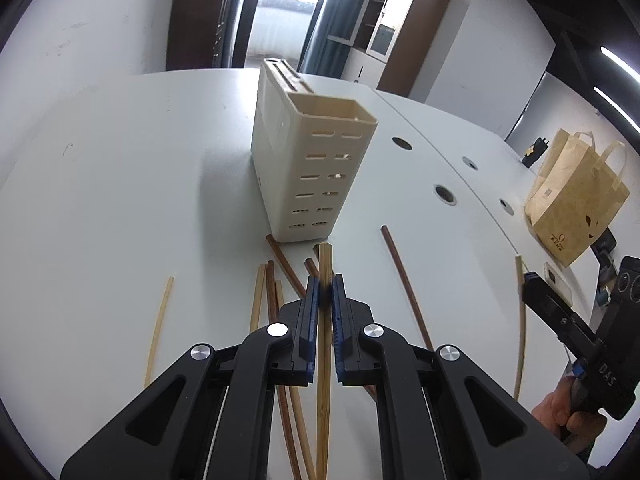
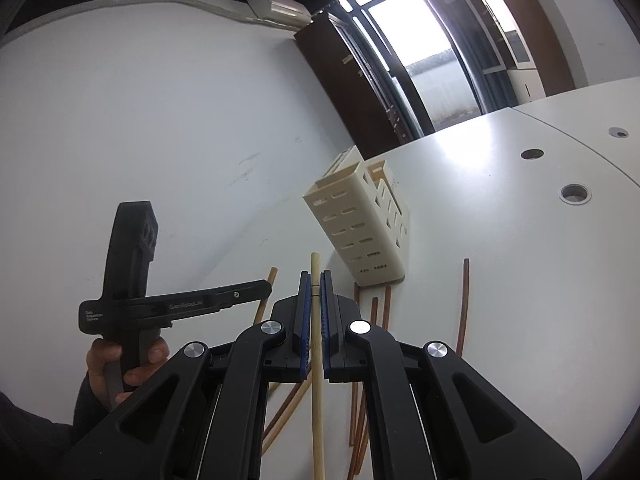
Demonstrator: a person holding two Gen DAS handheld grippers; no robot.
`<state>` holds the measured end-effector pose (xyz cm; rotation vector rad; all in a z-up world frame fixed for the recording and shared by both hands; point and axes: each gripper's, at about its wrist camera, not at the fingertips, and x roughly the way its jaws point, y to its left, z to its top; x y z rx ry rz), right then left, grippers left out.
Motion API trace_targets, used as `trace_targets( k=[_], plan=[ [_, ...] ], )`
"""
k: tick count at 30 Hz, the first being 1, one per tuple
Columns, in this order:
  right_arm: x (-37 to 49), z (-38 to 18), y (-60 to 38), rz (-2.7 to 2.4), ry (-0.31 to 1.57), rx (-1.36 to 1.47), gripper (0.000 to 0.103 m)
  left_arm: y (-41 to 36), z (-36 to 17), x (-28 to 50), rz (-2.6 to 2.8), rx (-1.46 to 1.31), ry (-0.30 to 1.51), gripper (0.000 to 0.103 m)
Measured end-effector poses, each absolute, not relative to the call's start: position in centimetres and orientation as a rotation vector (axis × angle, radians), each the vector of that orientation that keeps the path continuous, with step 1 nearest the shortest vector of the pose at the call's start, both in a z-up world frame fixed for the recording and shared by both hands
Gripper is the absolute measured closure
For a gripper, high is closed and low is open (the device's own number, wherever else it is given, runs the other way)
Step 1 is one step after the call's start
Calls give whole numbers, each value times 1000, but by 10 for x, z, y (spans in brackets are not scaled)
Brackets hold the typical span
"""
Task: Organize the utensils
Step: 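Lift both held chopsticks and carry them above the cream utensil holder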
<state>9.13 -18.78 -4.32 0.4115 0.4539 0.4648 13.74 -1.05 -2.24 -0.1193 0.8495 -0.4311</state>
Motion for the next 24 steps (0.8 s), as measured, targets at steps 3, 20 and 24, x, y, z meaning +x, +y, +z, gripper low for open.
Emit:
trace_targets(
  k=[3, 20, 24],
  plan=[
    [93, -28, -186, 482, 405, 406, 98, -5, 0, 127, -434, -126, 794, 97],
    [172, 58, -165, 477, 154, 329, 98, -11, 115, 157, -468, -152, 532, 97],
    [198, 71, -171, 461, 109, 353, 98, -10, 138, 179, -466, -167, 491, 97]
  ],
)
